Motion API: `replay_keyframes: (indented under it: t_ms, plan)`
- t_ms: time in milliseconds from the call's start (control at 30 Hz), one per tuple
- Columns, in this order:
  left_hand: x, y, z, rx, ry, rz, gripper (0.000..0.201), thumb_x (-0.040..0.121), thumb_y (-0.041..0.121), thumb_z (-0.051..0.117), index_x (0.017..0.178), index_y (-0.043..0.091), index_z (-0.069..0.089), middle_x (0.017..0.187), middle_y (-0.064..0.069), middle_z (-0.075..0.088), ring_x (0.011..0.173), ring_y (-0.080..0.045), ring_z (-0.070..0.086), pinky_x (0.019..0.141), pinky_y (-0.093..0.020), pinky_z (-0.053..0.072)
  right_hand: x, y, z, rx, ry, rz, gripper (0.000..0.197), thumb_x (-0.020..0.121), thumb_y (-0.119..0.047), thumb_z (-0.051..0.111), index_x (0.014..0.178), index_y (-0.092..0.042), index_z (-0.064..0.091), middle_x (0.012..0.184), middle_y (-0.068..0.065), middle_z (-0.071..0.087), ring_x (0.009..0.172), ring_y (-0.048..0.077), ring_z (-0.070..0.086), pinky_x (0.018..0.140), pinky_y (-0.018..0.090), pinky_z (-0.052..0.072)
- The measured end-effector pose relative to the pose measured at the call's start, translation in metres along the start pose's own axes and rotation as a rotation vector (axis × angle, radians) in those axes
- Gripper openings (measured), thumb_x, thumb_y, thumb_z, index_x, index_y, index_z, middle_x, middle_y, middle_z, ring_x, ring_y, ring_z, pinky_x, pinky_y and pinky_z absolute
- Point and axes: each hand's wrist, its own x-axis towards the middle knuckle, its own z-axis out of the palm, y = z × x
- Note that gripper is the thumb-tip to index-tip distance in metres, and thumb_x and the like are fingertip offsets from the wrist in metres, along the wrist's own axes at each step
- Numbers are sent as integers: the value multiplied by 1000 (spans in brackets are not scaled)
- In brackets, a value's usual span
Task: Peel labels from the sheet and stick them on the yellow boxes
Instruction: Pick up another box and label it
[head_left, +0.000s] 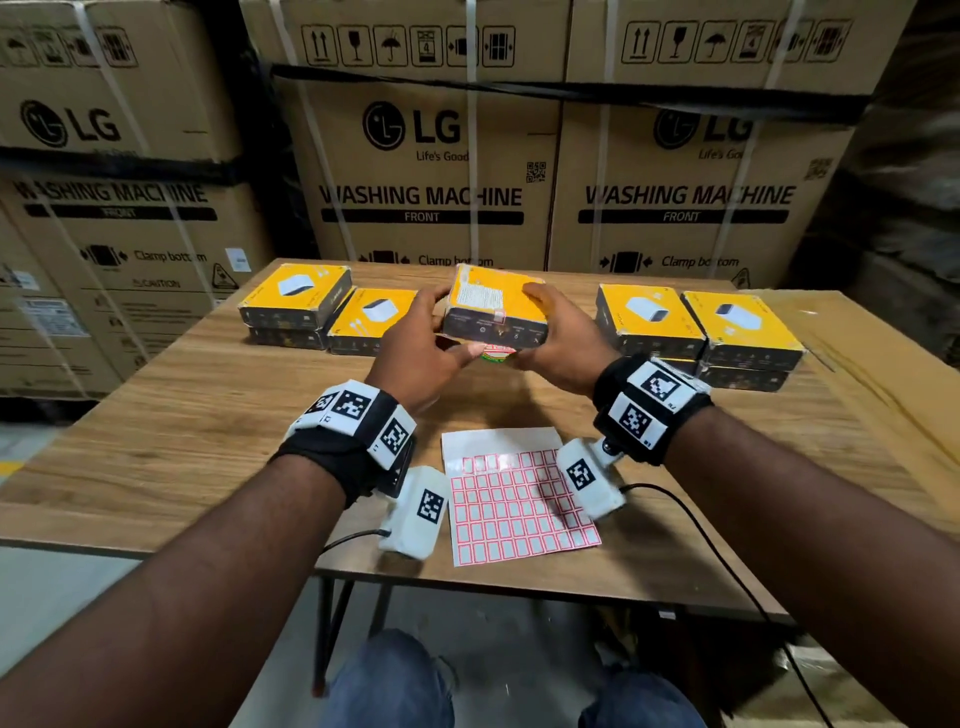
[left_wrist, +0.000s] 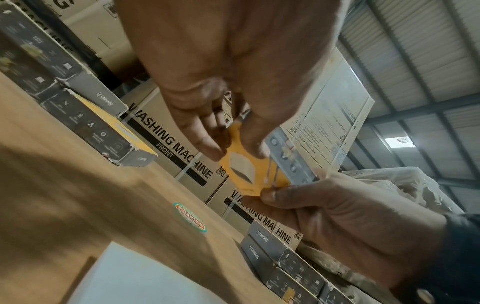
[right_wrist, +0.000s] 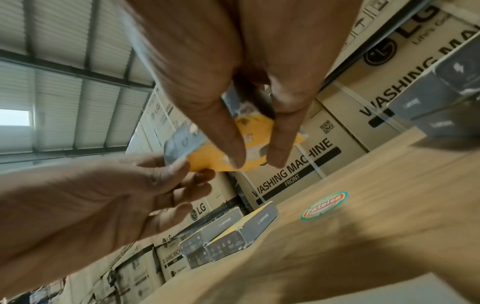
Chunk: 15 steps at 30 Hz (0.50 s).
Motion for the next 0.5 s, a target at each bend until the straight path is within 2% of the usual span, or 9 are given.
replay_keyframes:
  t_ms: [100,167,200,267,333,433,467,500]
  plan:
    - [5,2,-1,56,67,35,67,80,13,78,137,25,45,107,1,63,88,-15,66,83,-32,54,3,6,-2,172,94,27,69,70,-10,85,132,-15,56,124,2,64,104,20,66,91,41,56]
    - [9,0,-1,94,147,59,58,82,18,76,133,26,50,103,0,60,79,-12,59,79,-32,53,1,5,-8,423,122,35,48,76,-2,80,121,-6,63,114,7,69,81,24,72,75,44,61]
    - [11,-1,-2,117,172,69,55,83,21,75,132,27,52,107,-2,58,81,-11,57,80,-30,52,-2,2,-12,518,113,28,40,80,-1,76,118,-1,62,110,10,70,69,25,71,65,41,61]
    - [14,-4,0,124,164,88,52,84,28,73,132,29,52,119,-4,56,97,-11,57,89,-31,50,-7,-1,-18,562,97,15,32,88,-7,71,117,0,60,97,10,71,56,24,67,51,33,57]
    - [15,-3,4,64,71,62,56,84,34,71,135,31,46,127,-3,57,111,-16,58,96,-41,51,-10,1,-22,525,100,16,28,93,-21,67,115,-4,60,82,6,69,52,21,64,48,31,53]
    - [9,3,15,16,-147,-1,73,83,43,68,143,37,27,134,7,52,118,-20,58,93,-49,53,-7,14,-25,510,135,120,34,94,-44,61,100,-10,65,59,-3,63,49,17,59,49,32,51]
    - [7,6,20,-13,-205,-38,75,86,40,68,146,34,23,131,9,52,115,-22,60,89,-48,55,-5,20,-26,516,141,176,40,92,-50,60,96,-10,67,62,0,66,54,20,62,53,37,55]
    - [5,8,26,-66,-246,-84,74,89,34,67,148,30,23,127,9,54,109,-23,64,85,-47,57,-4,27,-26,523,138,231,47,90,-55,61,94,-8,69,71,7,70,63,26,66,62,44,58]
